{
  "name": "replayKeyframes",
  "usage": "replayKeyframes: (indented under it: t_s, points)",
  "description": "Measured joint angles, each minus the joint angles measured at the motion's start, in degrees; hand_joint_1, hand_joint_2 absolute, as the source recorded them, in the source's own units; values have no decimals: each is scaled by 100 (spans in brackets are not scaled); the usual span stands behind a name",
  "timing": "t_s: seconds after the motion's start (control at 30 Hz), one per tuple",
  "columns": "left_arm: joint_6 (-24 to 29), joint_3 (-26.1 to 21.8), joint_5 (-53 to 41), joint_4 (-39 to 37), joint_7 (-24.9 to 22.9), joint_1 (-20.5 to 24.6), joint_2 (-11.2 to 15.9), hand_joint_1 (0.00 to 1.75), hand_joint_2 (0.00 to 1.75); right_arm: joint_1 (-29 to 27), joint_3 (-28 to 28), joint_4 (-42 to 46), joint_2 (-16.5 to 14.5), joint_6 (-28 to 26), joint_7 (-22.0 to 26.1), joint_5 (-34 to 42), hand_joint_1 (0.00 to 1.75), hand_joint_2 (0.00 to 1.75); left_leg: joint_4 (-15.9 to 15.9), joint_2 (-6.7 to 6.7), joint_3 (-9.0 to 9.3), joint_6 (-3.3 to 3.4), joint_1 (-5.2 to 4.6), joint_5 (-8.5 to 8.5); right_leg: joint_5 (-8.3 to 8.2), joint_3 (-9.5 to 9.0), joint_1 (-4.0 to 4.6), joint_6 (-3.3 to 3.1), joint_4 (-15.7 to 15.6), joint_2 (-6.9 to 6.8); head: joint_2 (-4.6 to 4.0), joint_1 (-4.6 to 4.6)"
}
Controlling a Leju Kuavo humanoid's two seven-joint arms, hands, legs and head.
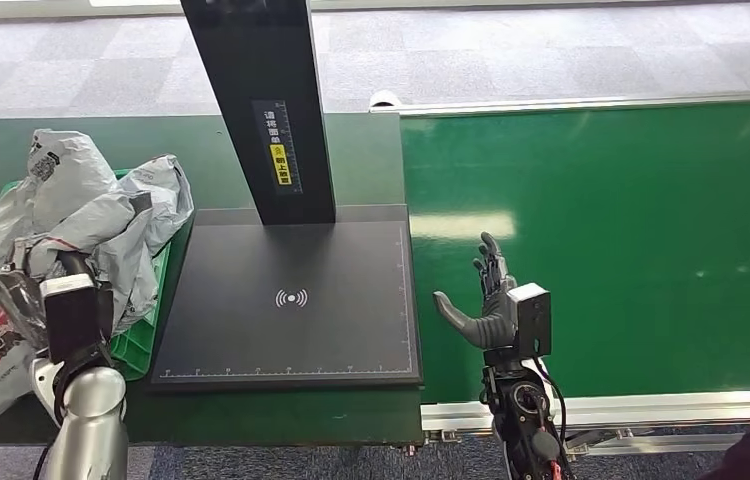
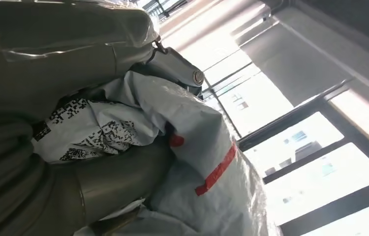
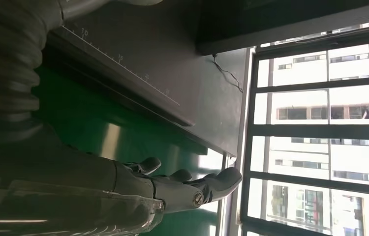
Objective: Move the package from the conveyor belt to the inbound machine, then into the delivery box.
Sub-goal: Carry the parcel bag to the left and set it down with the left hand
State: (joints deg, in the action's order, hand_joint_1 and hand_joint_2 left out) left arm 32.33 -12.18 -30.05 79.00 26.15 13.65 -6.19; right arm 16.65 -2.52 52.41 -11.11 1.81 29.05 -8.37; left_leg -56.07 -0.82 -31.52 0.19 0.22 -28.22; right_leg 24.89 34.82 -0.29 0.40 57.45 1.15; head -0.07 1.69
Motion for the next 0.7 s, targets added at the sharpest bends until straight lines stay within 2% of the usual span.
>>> replayKeyframes:
  t_s: [0.13,0.27,0.37,0.47,0.53,0.63,0.67,0.7]
  points:
    - [7,93,-597,-747,-379,247,26,175,175,43,-16,-42,-7,44,2,-30,0,175,0,-3,2,-3,0,5,-4,-4,0,-3,0,-1,2,1]
    - [234,145,-786,-1304,-421,459,27,174,175,121,-53,-110,-8,54,13,-52,0,175,0,-5,6,-4,0,7,-5,-8,0,-6,1,-2,1,0]
    - [588,34,-1323,-1519,-328,549,2,174,175,142,-85,-157,-8,56,42,-52,0,175,1,-5,7,-4,2,7,-5,-11,1,-6,3,-2,2,1]
    - [680,-675,-2777,-1504,13,644,-183,175,175,147,-128,-205,-8,70,73,-35,0,175,1,-2,7,-4,3,7,-5,-9,2,-6,4,1,2,1]
    - [684,-1262,-3735,-1541,-44,743,-294,175,175,153,-147,-235,-15,90,81,-13,0,175,1,4,9,-5,3,6,-5,-7,2,-6,4,5,1,1]
    - [684,-1805,-4065,-1598,-158,829,-386,175,175,159,-155,-272,-22,98,85,3,0,175,1,8,9,-5,3,6,-5,-5,2,-7,4,9,2,1]
    - [684,-1916,-4074,-1609,-163,847,-408,157,175,163,-155,-283,-23,99,86,4,0,175,1,8,8,-5,3,6,-5,-5,2,-7,4,8,1,1]
    - [684,-2003,-4080,-1620,-165,862,-426,115,175,167,-156,-292,-26,99,86,6,0,175,1,8,8,-5,3,6,-5,-5,2,-7,4,8,1,0]
